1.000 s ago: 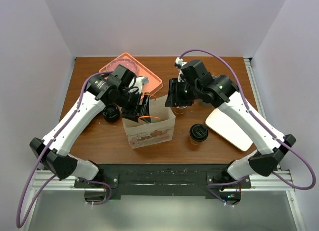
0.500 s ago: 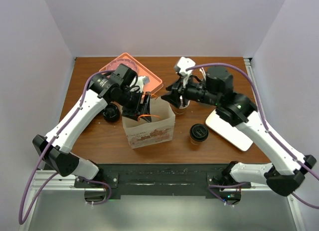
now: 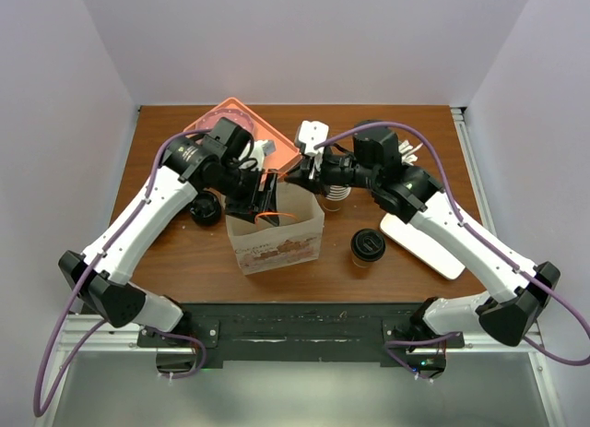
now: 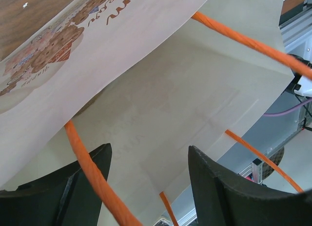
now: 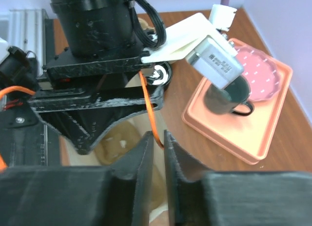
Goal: Pack the takeout coffee
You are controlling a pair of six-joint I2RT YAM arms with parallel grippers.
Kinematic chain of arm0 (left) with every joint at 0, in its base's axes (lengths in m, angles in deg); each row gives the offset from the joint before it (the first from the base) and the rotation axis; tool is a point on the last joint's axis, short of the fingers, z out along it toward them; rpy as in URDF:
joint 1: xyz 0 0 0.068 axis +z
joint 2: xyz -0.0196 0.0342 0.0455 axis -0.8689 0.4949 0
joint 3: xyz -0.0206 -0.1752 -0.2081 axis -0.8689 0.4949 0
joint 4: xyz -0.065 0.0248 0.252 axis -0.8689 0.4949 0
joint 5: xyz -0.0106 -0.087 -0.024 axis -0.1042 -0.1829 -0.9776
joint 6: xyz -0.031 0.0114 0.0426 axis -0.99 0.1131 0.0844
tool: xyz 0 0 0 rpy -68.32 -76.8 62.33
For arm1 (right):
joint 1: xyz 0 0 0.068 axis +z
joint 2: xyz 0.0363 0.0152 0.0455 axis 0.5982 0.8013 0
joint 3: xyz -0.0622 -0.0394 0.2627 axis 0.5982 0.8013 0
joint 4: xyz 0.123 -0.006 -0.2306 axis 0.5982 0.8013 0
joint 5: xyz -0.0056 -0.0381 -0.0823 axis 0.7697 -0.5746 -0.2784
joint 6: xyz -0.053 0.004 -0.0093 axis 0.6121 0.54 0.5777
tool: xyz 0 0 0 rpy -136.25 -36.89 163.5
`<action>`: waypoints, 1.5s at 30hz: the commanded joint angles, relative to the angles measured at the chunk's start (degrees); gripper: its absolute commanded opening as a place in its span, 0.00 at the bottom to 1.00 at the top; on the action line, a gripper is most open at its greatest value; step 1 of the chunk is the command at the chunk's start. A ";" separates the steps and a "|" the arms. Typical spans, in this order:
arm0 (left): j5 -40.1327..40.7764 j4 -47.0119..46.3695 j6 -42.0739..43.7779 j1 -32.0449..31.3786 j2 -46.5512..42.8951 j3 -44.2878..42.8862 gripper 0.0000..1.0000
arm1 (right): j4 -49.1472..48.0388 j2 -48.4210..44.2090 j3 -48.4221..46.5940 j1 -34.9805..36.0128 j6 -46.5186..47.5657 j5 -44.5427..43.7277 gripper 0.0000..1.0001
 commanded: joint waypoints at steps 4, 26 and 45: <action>-2.11 0.95 -0.15 0.16 -3.39 0.35 0.69 | -7.99 0.39 0.42 -0.21 -3.51 -6.15 0.00; 5.09 -9.15 -6.56 0.34 -6.03 -8.96 0.76 | 0.54 1.18 -1.34 -0.21 -13.10 -14.34 0.00; 36.04 -4.14 -14.65 0.43 -14.73 -5.82 0.72 | 23.63 1.53 -12.06 -0.29 -32.70 -30.24 0.67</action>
